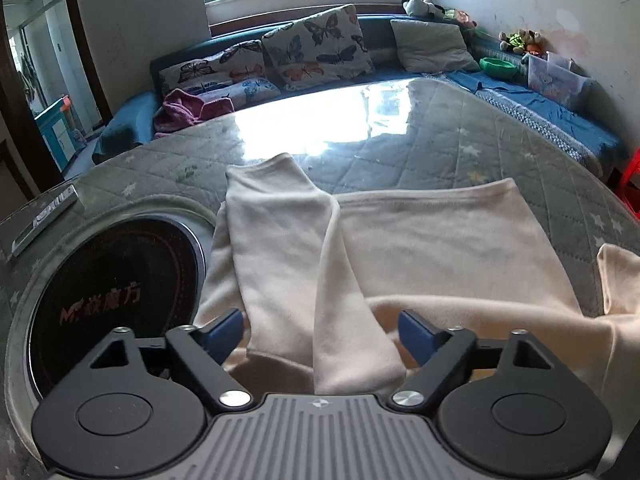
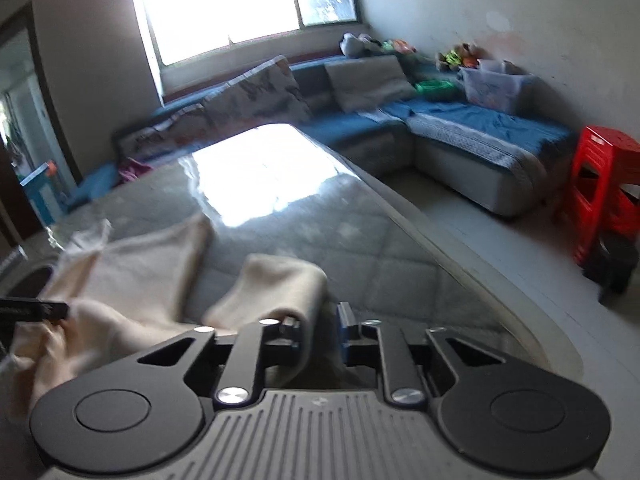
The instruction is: Fold clothes
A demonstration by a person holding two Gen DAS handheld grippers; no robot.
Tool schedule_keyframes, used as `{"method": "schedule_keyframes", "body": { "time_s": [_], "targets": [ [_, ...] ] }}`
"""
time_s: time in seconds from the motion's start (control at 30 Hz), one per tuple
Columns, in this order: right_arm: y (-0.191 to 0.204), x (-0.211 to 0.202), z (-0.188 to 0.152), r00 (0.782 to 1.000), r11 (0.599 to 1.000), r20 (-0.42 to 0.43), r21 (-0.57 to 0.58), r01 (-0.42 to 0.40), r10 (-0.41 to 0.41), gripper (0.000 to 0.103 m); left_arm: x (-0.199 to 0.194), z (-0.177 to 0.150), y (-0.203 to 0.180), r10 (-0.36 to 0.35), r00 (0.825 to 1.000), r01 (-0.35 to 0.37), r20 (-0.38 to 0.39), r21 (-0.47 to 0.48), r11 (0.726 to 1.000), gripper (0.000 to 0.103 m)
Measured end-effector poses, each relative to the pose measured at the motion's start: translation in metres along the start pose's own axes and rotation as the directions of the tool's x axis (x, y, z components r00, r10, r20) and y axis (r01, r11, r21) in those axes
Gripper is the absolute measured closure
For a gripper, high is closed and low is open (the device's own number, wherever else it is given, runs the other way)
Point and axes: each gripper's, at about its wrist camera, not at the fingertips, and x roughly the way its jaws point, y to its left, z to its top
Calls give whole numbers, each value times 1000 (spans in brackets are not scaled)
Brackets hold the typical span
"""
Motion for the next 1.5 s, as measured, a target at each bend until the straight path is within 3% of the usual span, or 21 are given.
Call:
{"method": "schedule_keyframes", "body": {
  "time_s": [0.1,0.3,0.4,0.53,0.63,0.87,1.0,1.07,1.13,1.17,1.37,1.5],
  "targets": [
    [-4,-5,-4,1000,999,-12,-31,8,-9,63,-1,-3,0,2,1000,-2,3,0,1000,27],
    [18,-9,-5,999,987,-51,-159,-21,13,57,-8,-9,-2,9,1000,-9,25,10,1000,43],
    [27,-19,-3,998,978,-46,-202,-50,42,52,-10,-11,2,9,1000,-9,26,1,1000,44],
    [39,-31,3,999,966,8,-255,-47,50,52,-12,-13,2,11,1000,-11,24,-11,1000,44],
    [49,-21,8,996,957,3,-280,-81,85,54,-15,-16,1,10,1000,-10,24,-20,1000,43],
    [72,22,10,994,926,-61,-363,-105,89,60,-36,-24,1,-6,999,7,44,-26,1000,21],
    [77,39,4,994,909,-87,-404,-102,73,66,-60,-32,-9,-105,988,101,113,42,994,13],
    [78,43,2,995,901,-81,-424,-91,63,71,-69,-38,-19,-177,976,166,125,97,981,12],
    [76,44,2,996,903,-70,-423,-78,53,90,-76,-43,-28,-249,959,229,132,152,961,12],
    [74,42,3,997,905,-59,-420,-70,50,93,-79,-46,-34,-283,950,258,130,181,949,12],
    [50,14,13,999,931,42,-366,-6,22,98,-86,-64,-74,-436,896,382,89,348,856,13],
    [25,-9,19,994,950,105,-306,63,-32,98,-85,-73,-89,-496,867,435,51,409,802,23]
  ]
}}
